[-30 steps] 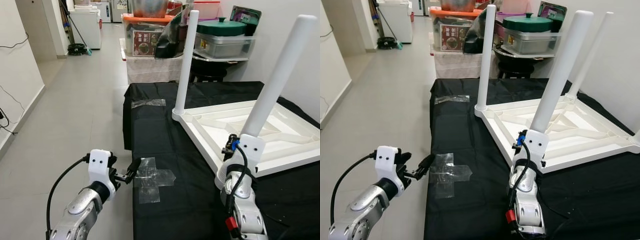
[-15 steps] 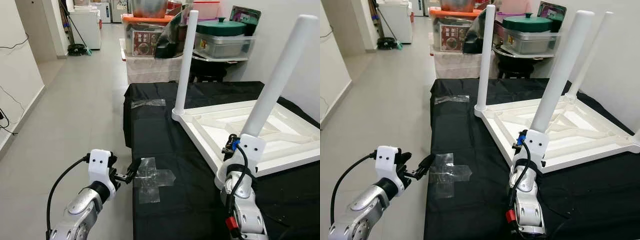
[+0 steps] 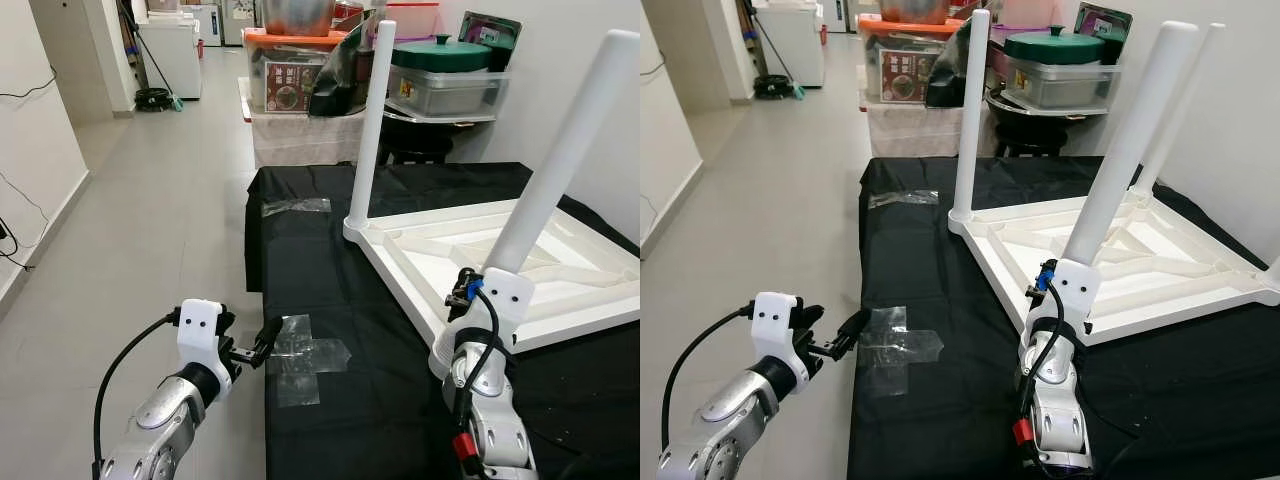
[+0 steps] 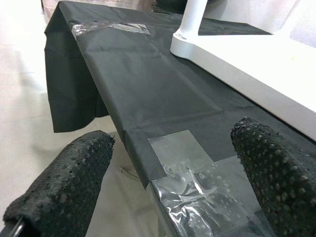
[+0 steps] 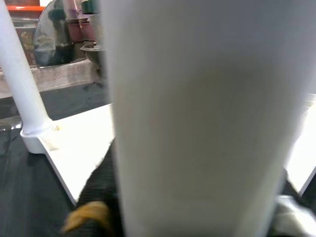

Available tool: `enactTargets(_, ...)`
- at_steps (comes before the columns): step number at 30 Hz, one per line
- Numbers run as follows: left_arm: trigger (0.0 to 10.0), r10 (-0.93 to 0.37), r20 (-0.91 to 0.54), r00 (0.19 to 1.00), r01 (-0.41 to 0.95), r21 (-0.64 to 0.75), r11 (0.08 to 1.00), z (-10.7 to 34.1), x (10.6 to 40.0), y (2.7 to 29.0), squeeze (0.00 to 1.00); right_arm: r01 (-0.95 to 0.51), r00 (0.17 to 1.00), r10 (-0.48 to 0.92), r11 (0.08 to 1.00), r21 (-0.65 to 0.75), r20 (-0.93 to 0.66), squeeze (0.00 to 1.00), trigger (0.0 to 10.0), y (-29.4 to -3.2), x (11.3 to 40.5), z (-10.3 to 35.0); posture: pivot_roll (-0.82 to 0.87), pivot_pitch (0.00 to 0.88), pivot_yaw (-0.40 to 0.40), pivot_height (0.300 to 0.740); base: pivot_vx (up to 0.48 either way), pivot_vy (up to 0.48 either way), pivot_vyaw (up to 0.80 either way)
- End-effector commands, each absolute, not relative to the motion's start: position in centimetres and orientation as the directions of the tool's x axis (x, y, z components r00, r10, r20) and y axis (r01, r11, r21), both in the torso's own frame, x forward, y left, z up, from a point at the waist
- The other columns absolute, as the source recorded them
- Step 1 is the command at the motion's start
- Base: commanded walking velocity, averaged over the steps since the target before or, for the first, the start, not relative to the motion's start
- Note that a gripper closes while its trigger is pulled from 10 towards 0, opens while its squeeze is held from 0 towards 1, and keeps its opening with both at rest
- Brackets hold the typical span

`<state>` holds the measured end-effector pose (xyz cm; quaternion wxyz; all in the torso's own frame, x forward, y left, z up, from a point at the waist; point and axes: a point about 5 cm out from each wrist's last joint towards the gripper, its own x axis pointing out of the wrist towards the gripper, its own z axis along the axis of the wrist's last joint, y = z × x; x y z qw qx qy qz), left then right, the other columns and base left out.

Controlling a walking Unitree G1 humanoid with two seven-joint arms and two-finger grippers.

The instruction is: Building children table

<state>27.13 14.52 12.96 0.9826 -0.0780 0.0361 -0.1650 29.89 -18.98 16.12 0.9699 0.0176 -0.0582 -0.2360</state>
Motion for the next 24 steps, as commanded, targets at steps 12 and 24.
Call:
enactTargets(12,10.0,-0.341,-0.057,0.938,0.329,-0.152,0.932,12.69,27.24,14.33,0.0,0.457,0.869,-0.466,0.885,0.093,0.167,1.0,10.0,-19.29,29.64,17.35,0.06,0.0,-0.032,0.74,0.0,0.0,0.0)
enactTargets(24,10.0,-0.343,-0.058,0.938,0.331,-0.152,0.931,12.67,27.22,14.36,0.0,0.423,0.882,-0.432,0.902,0.088,0.189,1.0,10.0,-19.0,29.76,17.91,0.06,0.0,-0.029,0.74,0.0,0.0,0.0)
